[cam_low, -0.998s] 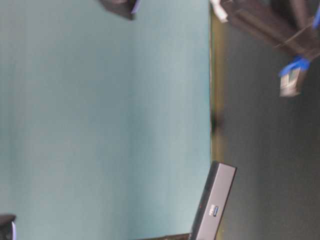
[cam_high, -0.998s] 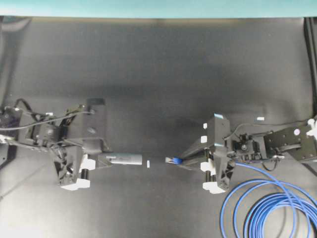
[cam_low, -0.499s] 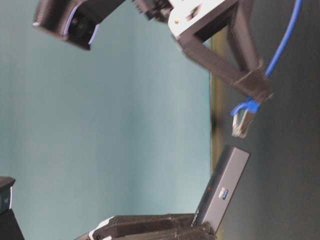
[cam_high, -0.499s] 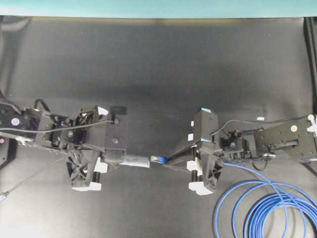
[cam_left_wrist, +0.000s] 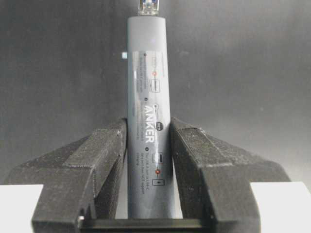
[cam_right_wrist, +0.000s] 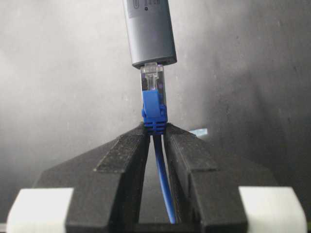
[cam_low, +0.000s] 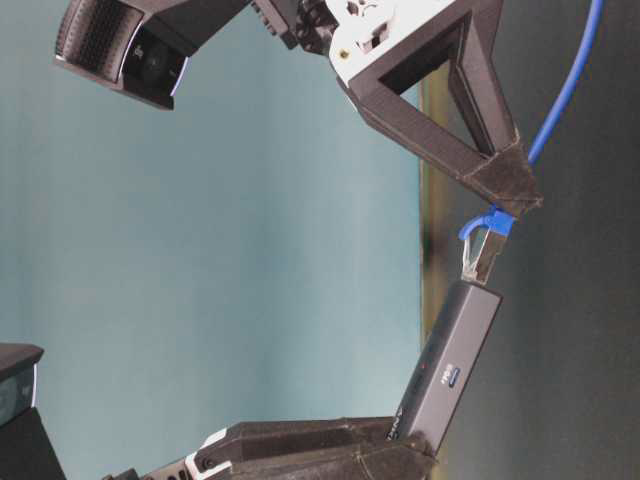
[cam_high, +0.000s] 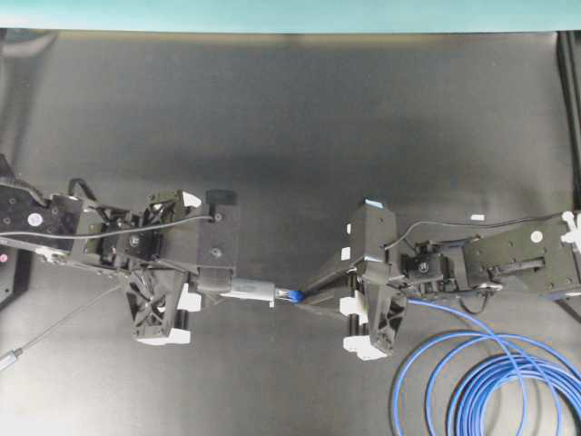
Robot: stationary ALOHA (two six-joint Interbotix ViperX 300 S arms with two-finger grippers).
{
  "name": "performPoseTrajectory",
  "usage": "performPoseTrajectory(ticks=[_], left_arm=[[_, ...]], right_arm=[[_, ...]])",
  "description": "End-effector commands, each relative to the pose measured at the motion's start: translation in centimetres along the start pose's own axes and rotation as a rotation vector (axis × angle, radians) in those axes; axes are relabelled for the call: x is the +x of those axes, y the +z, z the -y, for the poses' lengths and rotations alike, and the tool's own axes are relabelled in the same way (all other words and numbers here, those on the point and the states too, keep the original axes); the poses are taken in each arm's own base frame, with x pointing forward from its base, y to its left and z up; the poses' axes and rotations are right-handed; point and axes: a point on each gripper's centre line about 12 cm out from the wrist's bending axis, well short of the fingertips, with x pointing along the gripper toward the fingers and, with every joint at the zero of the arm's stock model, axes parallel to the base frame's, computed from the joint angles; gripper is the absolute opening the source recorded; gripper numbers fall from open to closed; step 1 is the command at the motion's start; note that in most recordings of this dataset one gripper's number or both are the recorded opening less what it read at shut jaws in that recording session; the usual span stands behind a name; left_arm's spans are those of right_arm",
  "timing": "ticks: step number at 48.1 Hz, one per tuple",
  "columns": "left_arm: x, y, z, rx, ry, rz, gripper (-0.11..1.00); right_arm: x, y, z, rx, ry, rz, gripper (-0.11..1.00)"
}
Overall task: Insert the LAN cable into the hub.
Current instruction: 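Raise the hub and plug, aligning the plug with the hub's port, then push the blue plug into the hub port with the right gripper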
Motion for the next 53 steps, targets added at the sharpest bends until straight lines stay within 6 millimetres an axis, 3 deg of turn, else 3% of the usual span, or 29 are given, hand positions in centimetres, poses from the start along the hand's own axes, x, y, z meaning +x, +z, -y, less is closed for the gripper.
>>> performPoseTrajectory(ticks=[1,27,53], left_arm=[[-0.5,1.1,0.2,0.009,-0.004,0.037,0.29],[0.2,2.0,0.5,0.039,-0.006,0.017,0.29],[1.3,3.5,0.9,0.126,-0.002,-0.052,0.29]], right_arm=[[0.0,1.0,-0.5,0.006,0.013,0.03,0.11],[0.6,0.5,-0.4,0.002,-0.005,-0.042,0.11],[0.9,1.6,-0.2,0.006,-0.006,-0.006,0.11]])
